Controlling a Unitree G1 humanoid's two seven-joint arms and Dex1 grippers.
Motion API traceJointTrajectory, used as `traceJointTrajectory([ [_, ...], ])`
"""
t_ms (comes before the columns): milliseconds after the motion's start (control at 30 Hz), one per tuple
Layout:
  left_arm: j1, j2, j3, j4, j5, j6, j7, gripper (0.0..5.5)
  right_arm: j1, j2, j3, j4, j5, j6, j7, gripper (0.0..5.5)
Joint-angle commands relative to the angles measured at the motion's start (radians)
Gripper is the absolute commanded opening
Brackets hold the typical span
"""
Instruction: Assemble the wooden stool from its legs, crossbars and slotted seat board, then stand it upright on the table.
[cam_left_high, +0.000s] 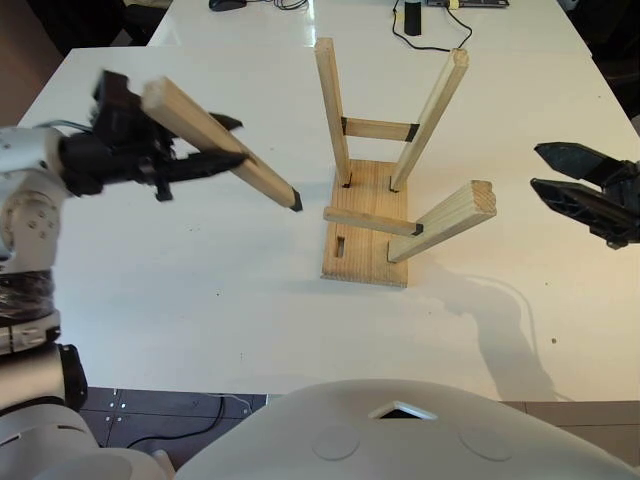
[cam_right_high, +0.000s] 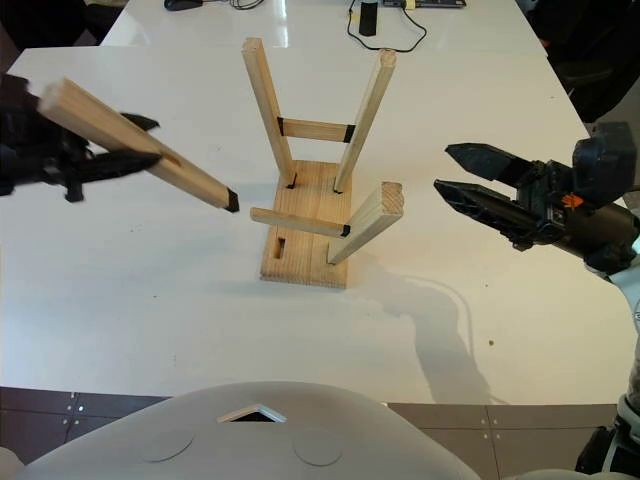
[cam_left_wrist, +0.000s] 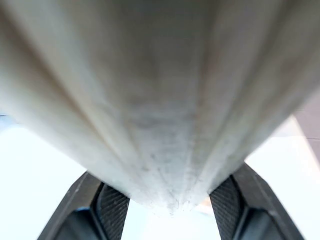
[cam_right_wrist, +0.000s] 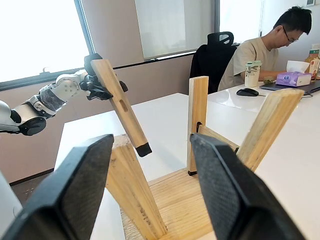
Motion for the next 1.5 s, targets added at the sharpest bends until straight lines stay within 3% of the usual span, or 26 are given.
traceJointTrajectory([
  [33,0.044,-0.081,-0.011,0.045,0.010,0.003,0.022,2.04,-0.036,0.002,0.033,0.027,-0.028,-0.014,0.026,2.81],
  [533,0.116,-0.186,-0.088,-0.066,0.106,-0.107,-0.021,2.04,-0.087,-0.001,0.060,0.059,-0.023,0.000,0.049,2.81],
  [800,0.158,-0.153,-0.197,-0.025,0.302,-0.321,-0.088,2.04,-0.119,-0.001,0.079,0.061,-0.019,0.010,0.050,2.81],
  [1100,0.098,-0.098,-0.227,0.034,0.247,-0.224,-0.117,2.04,-0.082,0.008,0.076,0.025,-0.040,0.000,0.045,2.81],
  [1233,0.037,-0.122,-0.289,0.124,0.256,-0.167,-0.138,2.04,-0.062,0.021,0.101,0.004,-0.076,-0.019,0.046,2.81],
  [1500,-0.022,-0.131,-0.444,0.199,0.372,-0.246,-0.179,2.04,-0.063,0.030,0.141,-0.021,-0.110,-0.036,0.048,2.81],
])
